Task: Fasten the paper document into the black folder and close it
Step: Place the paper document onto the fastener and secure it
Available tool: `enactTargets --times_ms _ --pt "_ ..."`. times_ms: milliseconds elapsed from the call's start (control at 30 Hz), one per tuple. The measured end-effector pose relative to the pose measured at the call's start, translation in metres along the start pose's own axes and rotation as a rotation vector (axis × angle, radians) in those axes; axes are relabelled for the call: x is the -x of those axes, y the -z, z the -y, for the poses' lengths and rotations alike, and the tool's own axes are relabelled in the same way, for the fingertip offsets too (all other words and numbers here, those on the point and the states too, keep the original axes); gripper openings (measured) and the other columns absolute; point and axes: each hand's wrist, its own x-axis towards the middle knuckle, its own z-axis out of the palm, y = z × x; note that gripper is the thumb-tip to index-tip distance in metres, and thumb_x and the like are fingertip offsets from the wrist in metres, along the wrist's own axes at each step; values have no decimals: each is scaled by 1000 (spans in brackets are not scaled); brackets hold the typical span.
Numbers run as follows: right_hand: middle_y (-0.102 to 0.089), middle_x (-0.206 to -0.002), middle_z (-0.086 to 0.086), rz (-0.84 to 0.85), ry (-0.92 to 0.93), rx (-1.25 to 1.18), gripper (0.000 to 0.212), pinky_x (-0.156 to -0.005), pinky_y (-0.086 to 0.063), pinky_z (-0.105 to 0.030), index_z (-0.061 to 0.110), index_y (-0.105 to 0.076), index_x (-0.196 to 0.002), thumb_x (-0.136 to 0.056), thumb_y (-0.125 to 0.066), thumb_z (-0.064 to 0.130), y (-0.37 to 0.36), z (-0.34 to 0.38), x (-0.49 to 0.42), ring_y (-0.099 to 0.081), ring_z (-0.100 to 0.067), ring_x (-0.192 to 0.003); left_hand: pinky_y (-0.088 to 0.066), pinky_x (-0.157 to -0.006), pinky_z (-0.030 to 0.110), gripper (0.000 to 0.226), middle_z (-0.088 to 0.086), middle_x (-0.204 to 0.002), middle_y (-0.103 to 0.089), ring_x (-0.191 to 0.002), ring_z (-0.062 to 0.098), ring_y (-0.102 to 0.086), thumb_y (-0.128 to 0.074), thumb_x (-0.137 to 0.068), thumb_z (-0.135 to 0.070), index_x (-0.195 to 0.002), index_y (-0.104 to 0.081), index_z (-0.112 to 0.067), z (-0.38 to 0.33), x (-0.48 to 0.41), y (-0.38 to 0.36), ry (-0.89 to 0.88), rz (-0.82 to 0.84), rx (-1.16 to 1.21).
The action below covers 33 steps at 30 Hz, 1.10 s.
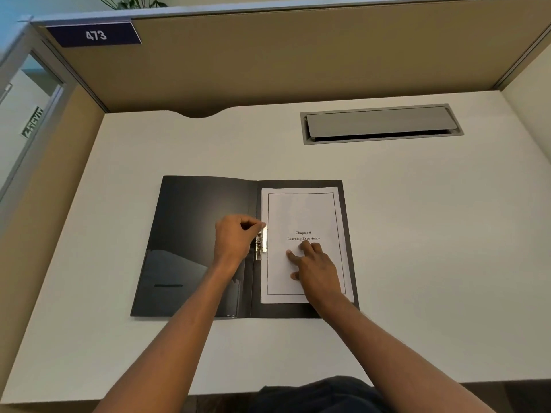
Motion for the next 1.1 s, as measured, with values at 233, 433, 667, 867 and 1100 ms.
enactTargets --times_ms 233,433,667,867,1100 --pt "-33 -159 -8 7 6 3 60 -113 -43 -40 28 -39 -154 -99 -62 32 1 1 0 -34 -30 -145 -66 -71 33 20 -4 -81 -77 -74 13 -72 -77 -90 -30 -98 -83 -13 17 42 -18 147 -79 129" --pt "-33 -160 -8 13 7 13 60 -114 -42 -40 27 -39 -154 -99 -62 31 2 1 0 -34 -30 -145 -67 -76 38 18 -1 -89 -79 -80 17 -76 -81 -87 -25 -102 -79 -15 24 49 -22 321 -163 367" --pt "-32 -160 -8 19 9 13 60 -114 -42 -40 27 -39 -154 -99 -63 31 3 1 0 -34 -30 -145 -60 -67 24 22 -3 -81 -75 -74 13 -72 -86 -80 -31 -90 -75 -15 35 51 -23 290 -153 218" --pt "-32 -159 -9 17 15 25 60 -113 -43 -40 26 -38 -154 -99 -63 31 5 1 1 -33 -30 -145 -50 -62 8 17 -13 -75 -66 -69 7 -66 -85 -82 -29 -85 -70 -21 37 59 -30 213 -169 79" --pt "-31 -160 -9 19 15 28 61 -114 -42 -40 26 -37 -155 -99 -62 31 6 2 0 -32 -30 -146 -48 -59 10 17 -8 -74 -67 -68 11 -65 -86 -81 -25 -82 -71 -17 39 58 -33 219 -164 47"
